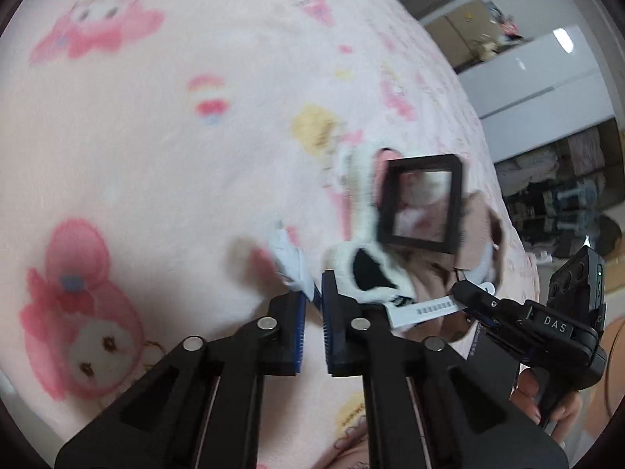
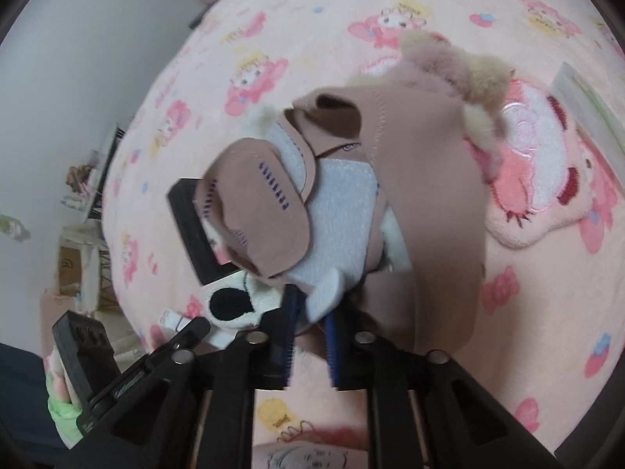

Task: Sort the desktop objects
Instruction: 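Grasp the white smartwatch strap with the left gripper and lift, then carry the white smartwatch into the black box and open the left gripper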

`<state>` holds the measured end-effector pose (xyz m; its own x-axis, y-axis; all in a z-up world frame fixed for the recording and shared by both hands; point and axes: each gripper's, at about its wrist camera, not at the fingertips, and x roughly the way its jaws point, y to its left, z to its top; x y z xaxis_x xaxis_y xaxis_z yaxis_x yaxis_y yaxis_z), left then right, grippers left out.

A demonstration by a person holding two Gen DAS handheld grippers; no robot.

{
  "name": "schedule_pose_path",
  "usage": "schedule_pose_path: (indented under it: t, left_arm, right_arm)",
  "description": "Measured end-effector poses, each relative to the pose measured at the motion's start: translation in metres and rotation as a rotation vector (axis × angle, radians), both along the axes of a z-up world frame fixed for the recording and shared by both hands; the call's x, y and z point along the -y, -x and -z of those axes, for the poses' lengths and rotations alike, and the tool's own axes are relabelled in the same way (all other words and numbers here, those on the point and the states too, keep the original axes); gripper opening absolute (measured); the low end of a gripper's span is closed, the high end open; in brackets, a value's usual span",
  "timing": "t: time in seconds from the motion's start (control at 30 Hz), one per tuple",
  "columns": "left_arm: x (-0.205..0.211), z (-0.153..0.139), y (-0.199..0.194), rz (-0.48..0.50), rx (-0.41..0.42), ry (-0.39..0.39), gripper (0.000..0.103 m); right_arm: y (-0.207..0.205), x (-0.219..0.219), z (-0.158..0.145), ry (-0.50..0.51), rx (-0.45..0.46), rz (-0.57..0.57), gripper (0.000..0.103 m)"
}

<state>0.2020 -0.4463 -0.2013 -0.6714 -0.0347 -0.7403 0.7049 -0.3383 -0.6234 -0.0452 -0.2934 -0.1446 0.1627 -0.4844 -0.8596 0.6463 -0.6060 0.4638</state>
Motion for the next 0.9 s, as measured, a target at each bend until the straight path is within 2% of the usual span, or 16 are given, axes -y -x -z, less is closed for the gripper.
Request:
schedule_pose_path:
  t: [0.13, 0.2, 0.33, 0.43, 0.53, 0.7, 0.9]
  left_arm:
    - [-0.013, -0.035, 0.003, 0.083, -0.008, 0.102, 0.005]
    - [-0.026, -0.06, 0.009, 0.138, -0.044, 0.158, 0.005]
    - [-0.05, -0.099, 0.045, 0.209, -0.061, 0.245, 0.004]
    - [-0.066, -0.115, 0.063, 0.24, -0.071, 0.267, 0.004]
    - [-0.091, -0.139, 0.085, 0.309, -0.073, 0.318, 0.004]
    - [-0.167, -0.188, 0.127, 0.486, -0.125, 0.406, 0.004]
    - [-0.275, -0.241, 0.183, 0.705, -0.233, 0.457, 0.003]
  right_arm:
    - [-0.006, -0.029, -0.027, 0.054, -0.063, 0.034, 0.005]
    - [-0.009, -0.047, -0.04, 0.087, -0.08, 0.058, 0.005]
    - [-0.002, -0.078, -0.063, 0.151, -0.102, 0.114, 0.003]
    - [0.0, -0.093, -0.069, 0.154, -0.113, 0.13, 0.003]
    - [-0.003, -0.111, -0.067, 0.181, -0.071, 0.134, 0.004]
    - [-0.006, -0.151, -0.077, 0.2, -0.062, 0.189, 0.004]
    - [0.015, -0.232, -0.119, 0.325, -0.098, 0.348, 0.005]
